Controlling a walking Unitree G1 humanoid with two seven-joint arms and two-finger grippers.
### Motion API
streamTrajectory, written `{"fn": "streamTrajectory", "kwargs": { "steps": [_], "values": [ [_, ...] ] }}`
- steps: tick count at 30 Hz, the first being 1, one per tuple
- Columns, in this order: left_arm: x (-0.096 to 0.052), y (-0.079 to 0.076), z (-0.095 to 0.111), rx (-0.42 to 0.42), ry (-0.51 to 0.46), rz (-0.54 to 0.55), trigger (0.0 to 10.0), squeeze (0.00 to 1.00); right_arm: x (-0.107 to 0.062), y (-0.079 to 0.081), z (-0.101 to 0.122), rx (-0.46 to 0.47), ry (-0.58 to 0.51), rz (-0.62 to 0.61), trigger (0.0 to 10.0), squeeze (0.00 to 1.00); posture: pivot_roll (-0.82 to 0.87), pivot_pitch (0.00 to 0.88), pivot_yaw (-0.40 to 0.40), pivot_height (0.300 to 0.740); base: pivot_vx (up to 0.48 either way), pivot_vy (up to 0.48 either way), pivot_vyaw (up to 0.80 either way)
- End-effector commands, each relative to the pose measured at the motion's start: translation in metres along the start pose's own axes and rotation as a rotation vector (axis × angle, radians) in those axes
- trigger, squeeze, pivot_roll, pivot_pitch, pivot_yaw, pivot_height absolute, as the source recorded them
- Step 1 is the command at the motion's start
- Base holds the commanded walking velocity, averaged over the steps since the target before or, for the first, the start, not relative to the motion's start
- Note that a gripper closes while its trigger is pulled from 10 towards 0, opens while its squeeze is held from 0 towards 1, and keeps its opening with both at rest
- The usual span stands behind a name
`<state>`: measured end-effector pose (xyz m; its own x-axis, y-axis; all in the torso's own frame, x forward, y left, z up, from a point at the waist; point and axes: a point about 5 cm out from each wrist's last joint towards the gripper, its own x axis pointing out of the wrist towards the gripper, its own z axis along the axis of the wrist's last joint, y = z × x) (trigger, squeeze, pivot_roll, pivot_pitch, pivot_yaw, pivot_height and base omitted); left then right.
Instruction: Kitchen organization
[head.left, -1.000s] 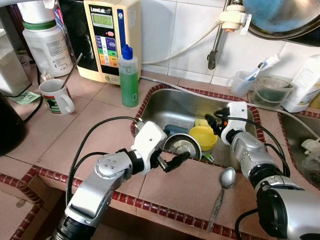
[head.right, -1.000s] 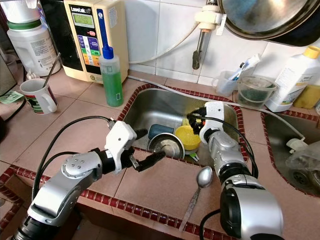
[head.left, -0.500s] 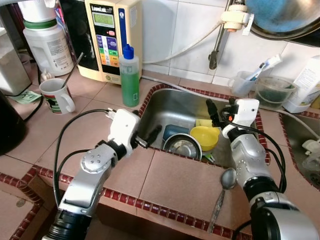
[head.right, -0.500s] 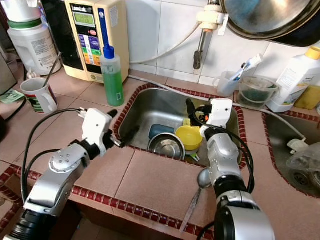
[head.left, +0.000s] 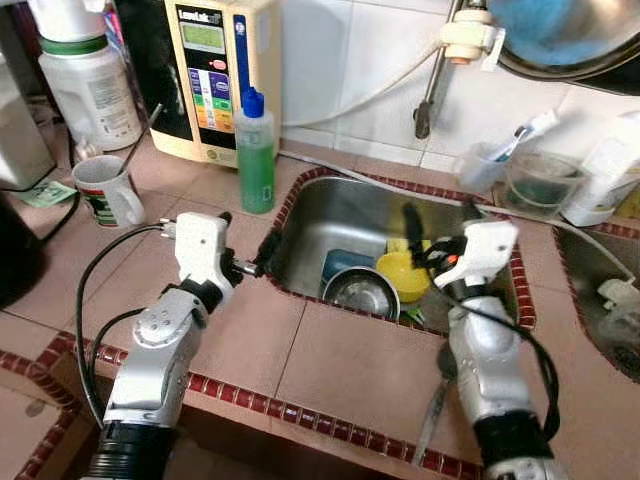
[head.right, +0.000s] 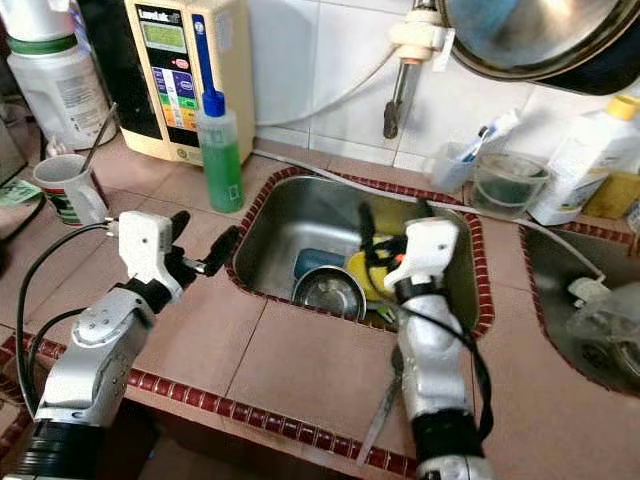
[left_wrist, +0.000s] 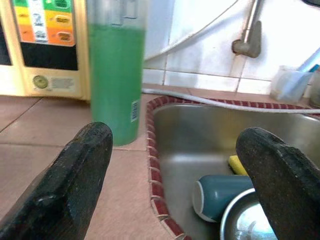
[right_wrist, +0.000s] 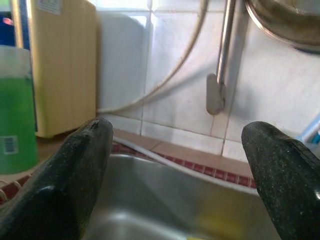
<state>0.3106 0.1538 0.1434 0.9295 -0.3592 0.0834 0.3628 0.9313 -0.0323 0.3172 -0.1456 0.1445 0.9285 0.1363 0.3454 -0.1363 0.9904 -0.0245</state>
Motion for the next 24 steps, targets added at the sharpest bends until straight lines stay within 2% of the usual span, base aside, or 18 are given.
{"fn": "streamTrajectory", "kwargs": {
  "steps": [1, 7, 13, 14, 15, 24],
  "values": [
    [0.0004, 0.0003, -0.0014, 0.003, -0.004, 0.006, 10.0, 0.00, -0.0003, 0.0026, 0.0047, -0.018, -0.009, 0.008, 10.0, 1.00, 0.07, 0.000, -0.065, 0.740, 0.000, 0.000, 0.00],
    [0.0058, -0.0011, 0.0033, -0.017, -0.041, 0.004, 10.0, 0.00, -0.0046, 0.0062, 0.0082, -0.043, 0.018, -0.004, 10.0, 1.00, 0.07, 0.000, -0.067, 0.740, 0.000, 0.000, 0.00],
    [0.0080, -0.0035, 0.0057, 0.006, -0.052, -0.005, 10.0, 0.00, -0.0019, 0.0035, 0.0075, -0.058, 0.028, -0.033, 10.0, 1.00, 0.07, 0.000, -0.066, 0.740, 0.000, 0.000, 0.00],
    [0.0077, -0.0038, 0.0058, 0.008, -0.054, -0.008, 10.0, 0.00, -0.0017, 0.0041, 0.0079, -0.053, 0.028, -0.024, 10.0, 0.63, 0.07, 0.000, -0.066, 0.740, 0.000, 0.000, 0.00],
    [0.0079, -0.0042, 0.0059, 0.012, -0.055, -0.010, 10.0, 0.00, -0.0005, 0.0050, 0.0090, -0.048, 0.029, -0.015, 10.0, 0.00, 0.07, 0.000, -0.068, 0.740, 0.000, 0.000, 0.00],
    [0.0067, -0.0078, 0.0062, -0.001, -0.071, -0.018, 10.0, 0.00, 0.0026, 0.0011, 0.0103, -0.082, 0.045, -0.006, 10.0, 0.00, 0.08, 0.000, -0.085, 0.740, 0.000, -0.217, 0.00]
  ]
}}
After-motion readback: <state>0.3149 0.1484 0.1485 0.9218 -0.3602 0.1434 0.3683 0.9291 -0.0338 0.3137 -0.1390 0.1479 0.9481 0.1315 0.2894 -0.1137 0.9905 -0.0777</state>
